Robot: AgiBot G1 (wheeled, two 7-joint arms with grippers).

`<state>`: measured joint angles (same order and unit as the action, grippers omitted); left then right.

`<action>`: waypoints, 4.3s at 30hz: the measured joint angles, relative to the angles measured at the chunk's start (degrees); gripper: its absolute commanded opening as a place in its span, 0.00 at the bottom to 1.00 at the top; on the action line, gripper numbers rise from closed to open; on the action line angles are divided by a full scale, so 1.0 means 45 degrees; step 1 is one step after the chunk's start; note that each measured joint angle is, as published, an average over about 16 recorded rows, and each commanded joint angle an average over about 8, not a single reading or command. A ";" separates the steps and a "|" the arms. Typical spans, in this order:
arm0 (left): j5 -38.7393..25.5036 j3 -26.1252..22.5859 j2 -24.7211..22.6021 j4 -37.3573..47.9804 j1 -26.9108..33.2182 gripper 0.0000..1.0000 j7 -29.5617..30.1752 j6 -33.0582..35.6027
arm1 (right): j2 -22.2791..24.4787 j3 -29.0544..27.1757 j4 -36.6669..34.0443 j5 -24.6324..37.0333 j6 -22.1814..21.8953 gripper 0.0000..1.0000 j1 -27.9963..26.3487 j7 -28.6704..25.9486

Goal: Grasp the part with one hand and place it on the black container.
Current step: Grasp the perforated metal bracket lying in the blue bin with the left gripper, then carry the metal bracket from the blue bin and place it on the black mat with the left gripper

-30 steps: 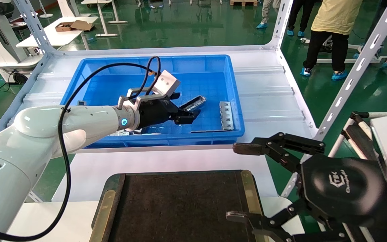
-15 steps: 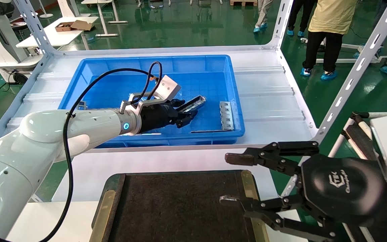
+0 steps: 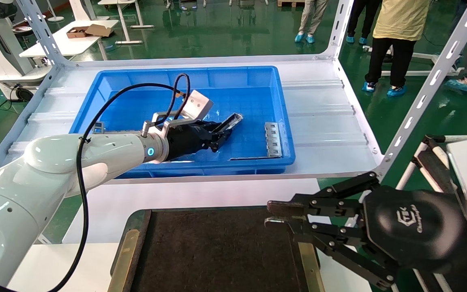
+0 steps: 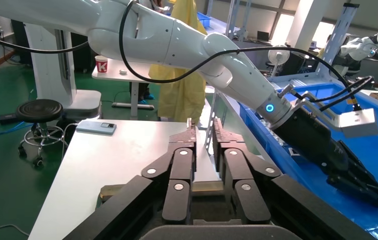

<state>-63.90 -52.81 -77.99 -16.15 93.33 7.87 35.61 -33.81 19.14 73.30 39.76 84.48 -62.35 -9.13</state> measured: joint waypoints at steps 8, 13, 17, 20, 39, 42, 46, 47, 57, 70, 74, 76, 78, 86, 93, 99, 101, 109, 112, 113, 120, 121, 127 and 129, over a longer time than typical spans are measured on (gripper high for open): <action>0.1150 0.0318 0.0206 0.0119 0.0324 0.00 0.0053 0.0610 | 0.0001 0.0003 0.0000 -0.0002 -0.0001 0.00 -0.0001 0.0001; 0.1982 0.0752 0.0596 0.0080 0.0409 0.00 -0.0214 0.1675 | 0.0002 0.0004 0.0000 -0.0003 -0.0002 0.00 -0.0001 0.0002; 0.2629 0.1124 0.1144 -0.0181 0.0298 0.00 -0.0472 0.2914 | 0.0002 0.0006 0.0000 -0.0004 -0.0002 0.00 -0.0001 0.0003; 0.3098 0.1387 0.1700 -0.0597 0.0074 0.00 -0.0577 0.3967 | 0.0003 0.0007 0.0000 -0.0004 -0.0003 0.00 -0.0002 0.0003; 0.4572 0.1615 0.6100 -0.8494 -0.4594 0.00 0.1889 0.5235 | 0.0005 0.0013 0.0000 -0.0009 -0.0005 0.00 -0.0003 0.0006; 0.4510 0.1426 0.6657 -0.9876 -0.5590 0.00 0.2566 0.4235 | 0.0005 0.0014 0.0000 -0.0009 -0.0006 0.00 -0.0003 0.0007; 0.4335 0.1093 0.7246 -1.1360 -0.6822 0.00 0.3473 0.2747 | 0.0006 0.0015 0.0000 -0.0010 -0.0006 0.00 -0.0004 0.0007; 0.4279 0.0997 0.7357 -1.1659 -0.7104 0.00 0.3696 0.2361 | 0.0006 0.0015 0.0000 -0.0010 -0.0006 0.00 -0.0004 0.0008; 0.3598 0.0035 0.7334 -1.2834 -0.9107 0.00 0.5427 -0.1694 | 0.0007 0.0019 0.0000 -0.0013 -0.0008 0.00 -0.0005 0.0009; 0.3246 -0.1080 0.4705 -1.1361 -0.9742 0.00 0.6789 -0.6525 | 0.0009 0.0023 0.0000 -0.0015 -0.0009 0.00 -0.0006 0.0011; 0.3276 -0.1349 0.3835 -1.0619 -0.9578 0.00 0.6969 -0.7333 | 0.0009 0.0024 0.0000 -0.0016 -0.0010 0.00 -0.0006 0.0012; 0.3309 -0.1454 0.3442 -1.0216 -0.9468 0.00 0.7035 -0.7624 | 0.0010 0.0025 0.0000 -0.0017 -0.0010 0.00 -0.0006 0.0012; 0.3354 -0.1538 0.3082 -0.9804 -0.9344 0.00 0.7094 -0.7859 | 0.0010 0.0025 0.0000 -0.0017 -0.0010 0.00 -0.0006 0.0013; 0.3553 -0.1783 0.1980 -0.8263 -0.8895 0.00 0.7266 -0.8421 | 0.0011 0.0028 0.0000 -0.0019 -0.0011 0.00 -0.0007 0.0014; 0.3686 -0.1917 0.1280 -0.7151 -0.8663 0.00 0.7346 -0.8763 | 0.0012 0.0030 0.0000 -0.0020 -0.0012 0.00 -0.0007 0.0015; 0.3718 -0.1946 0.0839 -0.6446 -0.8566 0.00 0.7375 -0.8924 | 0.0013 0.0032 0.0000 -0.0022 -0.0013 0.00 -0.0008 0.0016; 0.3719 -0.1927 0.0728 -0.6270 -0.8555 0.01 0.7390 -0.8959 | 0.0013 0.0033 0.0000 -0.0022 -0.0013 0.03 -0.0008 0.0016; 0.3677 -0.1794 0.0468 -0.5897 -0.8608 0.87 0.7457 -0.9047 | 0.0014 0.0035 0.0000 -0.0024 -0.0014 0.97 -0.0009 0.0017; 0.3652 -0.1753 0.0426 -0.5843 -0.8641 1.00 0.7481 -0.9052 | 0.0014 0.0036 0.0000 -0.0024 -0.0015 1.00 -0.0009 0.0018; 0.3642 -0.1743 0.0417 -0.5832 -0.8650 1.00 0.7487 -0.9050 | 0.0014 0.0036 0.0000 -0.0025 -0.0015 1.00 -0.0009 0.0018; 0.3564 -0.1676 0.0421 -0.5913 -0.8663 1.00 0.7518 -0.8993 | 0.0015 0.0039 0.0000 -0.0026 -0.0016 1.00 -0.0009 0.0019; 0.3545 -0.1666 0.0441 -0.5961 -0.8665 1.00 0.7516 -0.8969 | 0.0015 0.0039 0.0000 -0.0026 -0.0016 1.00 -0.0010 0.0019; 0.3378 -0.1582 0.0769 -0.6535 -0.8712 1.00 0.7445 -0.8660 | 0.0016 0.0041 0.0000 -0.0027 -0.0017 1.00 -0.0010 0.0020; 0.3307 -0.1538 0.0985 -0.6868 -0.8752 1.00 0.7400 -0.8470 | 0.0016 0.0041 0.0000 -0.0028 -0.0017 1.00 -0.0010 0.0021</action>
<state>-49.01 -59.73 -73.56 -47.05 53.95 41.17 -2.51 -33.74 19.32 73.30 39.63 84.40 -62.39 -9.04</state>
